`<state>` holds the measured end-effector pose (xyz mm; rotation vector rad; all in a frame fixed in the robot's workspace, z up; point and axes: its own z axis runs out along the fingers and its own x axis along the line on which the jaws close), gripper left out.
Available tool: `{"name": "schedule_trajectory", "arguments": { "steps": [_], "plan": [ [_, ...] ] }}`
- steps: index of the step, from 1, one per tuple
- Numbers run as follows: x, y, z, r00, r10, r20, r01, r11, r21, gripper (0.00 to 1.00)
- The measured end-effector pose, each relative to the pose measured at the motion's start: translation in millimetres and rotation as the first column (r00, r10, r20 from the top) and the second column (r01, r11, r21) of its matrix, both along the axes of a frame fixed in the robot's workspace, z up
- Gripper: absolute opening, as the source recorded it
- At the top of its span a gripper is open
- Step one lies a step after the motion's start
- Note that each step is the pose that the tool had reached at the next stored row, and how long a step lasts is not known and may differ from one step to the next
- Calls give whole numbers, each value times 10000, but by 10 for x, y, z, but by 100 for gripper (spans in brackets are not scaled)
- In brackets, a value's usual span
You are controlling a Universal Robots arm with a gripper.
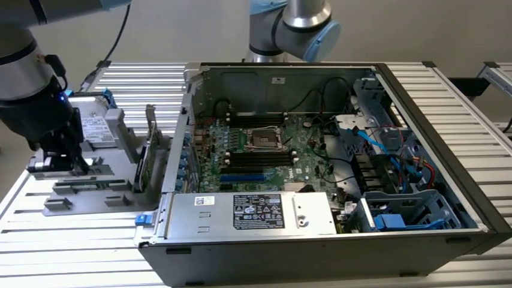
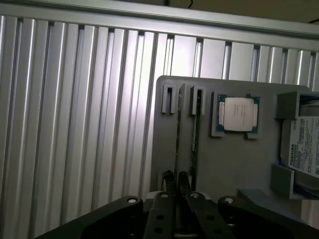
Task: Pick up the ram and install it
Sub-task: 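Pick up the ram and move it above insertion slot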
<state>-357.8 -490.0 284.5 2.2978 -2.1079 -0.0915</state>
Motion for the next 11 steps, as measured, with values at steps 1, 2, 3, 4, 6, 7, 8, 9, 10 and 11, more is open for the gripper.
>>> {"name": "schedule_trajectory", "arguments": {
  "steps": [1,2,3,4,6,7,8,9,10,11],
  "plan": [
    [27,0,40,10000,0,-1,0,10000,5,13],
    [56,0,81,10000,0,-2,0,10000,11,13],
    [85,0,123,10000,0,-1,0,10000,16,13],
    [114,0,164,10000,0,-1,0,10000,22,13],
    [166,0,250,10000,0,-1,0,10000,30,13],
    [191,0,293,10000,0,-1,0,10000,34,13],
    [215,0,339,10000,0,-1,0,10000,37,13],
    [239,0,384,10000,-1,-2,1,10000,40,13],
    [268,0,430,10000,0,-1,0,10000,45,13],
    [298,0,473,10000,0,-1,0,10000,52,13]
  ]
}}
